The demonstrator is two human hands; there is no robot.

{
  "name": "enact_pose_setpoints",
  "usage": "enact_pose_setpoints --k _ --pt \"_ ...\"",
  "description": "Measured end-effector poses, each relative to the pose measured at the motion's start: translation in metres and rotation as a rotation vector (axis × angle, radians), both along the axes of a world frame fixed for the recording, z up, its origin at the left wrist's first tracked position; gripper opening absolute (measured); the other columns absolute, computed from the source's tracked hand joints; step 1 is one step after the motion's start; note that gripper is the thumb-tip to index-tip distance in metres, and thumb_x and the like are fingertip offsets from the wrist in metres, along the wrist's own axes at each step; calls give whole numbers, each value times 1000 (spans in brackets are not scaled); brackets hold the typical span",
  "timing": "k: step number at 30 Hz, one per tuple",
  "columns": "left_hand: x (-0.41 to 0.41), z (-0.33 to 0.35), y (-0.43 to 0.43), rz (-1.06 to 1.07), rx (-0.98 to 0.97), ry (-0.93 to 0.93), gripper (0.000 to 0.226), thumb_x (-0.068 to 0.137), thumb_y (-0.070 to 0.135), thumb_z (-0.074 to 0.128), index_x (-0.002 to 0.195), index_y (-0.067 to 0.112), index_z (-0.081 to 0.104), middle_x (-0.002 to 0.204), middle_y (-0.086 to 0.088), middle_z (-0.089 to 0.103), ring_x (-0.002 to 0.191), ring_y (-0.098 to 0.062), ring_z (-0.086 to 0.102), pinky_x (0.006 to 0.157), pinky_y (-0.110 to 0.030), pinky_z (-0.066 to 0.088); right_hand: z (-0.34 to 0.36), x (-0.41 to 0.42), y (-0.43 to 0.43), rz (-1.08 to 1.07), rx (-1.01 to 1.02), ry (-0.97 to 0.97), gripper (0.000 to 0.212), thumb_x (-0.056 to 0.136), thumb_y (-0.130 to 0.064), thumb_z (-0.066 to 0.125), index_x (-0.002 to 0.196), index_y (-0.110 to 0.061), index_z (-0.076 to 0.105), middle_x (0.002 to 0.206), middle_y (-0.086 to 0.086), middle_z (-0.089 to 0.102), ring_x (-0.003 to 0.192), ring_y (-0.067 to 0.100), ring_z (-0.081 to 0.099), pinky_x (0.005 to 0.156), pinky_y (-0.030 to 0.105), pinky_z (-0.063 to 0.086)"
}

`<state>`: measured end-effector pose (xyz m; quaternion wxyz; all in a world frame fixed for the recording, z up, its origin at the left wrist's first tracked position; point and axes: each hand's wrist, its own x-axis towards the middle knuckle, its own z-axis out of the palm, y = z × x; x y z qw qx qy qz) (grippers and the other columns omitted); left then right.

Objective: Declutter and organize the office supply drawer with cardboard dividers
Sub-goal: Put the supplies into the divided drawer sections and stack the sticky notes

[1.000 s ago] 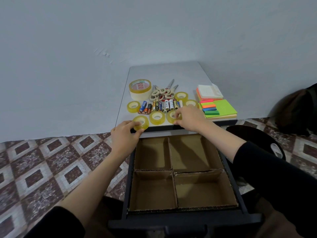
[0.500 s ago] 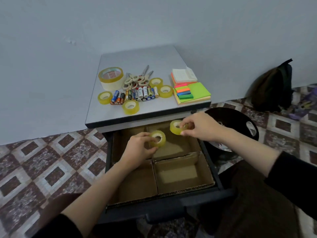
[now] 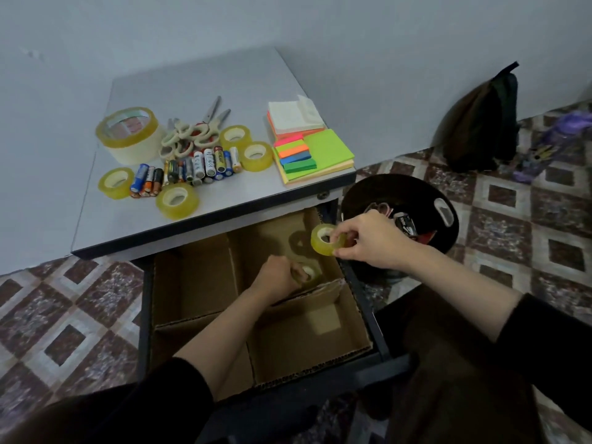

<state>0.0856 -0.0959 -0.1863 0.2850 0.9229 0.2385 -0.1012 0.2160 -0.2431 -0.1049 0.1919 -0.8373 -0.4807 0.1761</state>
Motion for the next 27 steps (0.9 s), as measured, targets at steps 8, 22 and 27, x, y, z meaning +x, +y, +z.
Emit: enact_pose_setpoints --k 8,22,27 --pt "-5 3 9 -49 -42 54 15 85 28 65 99 25 69 115 2 63 101 -11 58 91 -32 50 -8 4 8 88 -35 -29 24 81 -35 70 102 -24 71 92 0 67 80 13 58 72 30 50" --pt "-94 12 32 18 403 -123 92 75 76 -8 148 21 9 154 5 -6 140 -8 -7 116 -31 -4 -22 -29 61 542 -439 -445 29 87 -8 48 103 -18 70 104 4 66 94 24 60 74 31 49" --pt "-97 9 29 51 326 -158 84 79 73 -3 147 24 0 149 12 -15 138 -3 -6 117 -28 8 -31 -33 70 489 -487 -430 27 89 -7 46 107 -13 66 105 7 64 95 25 59 81 34 50"
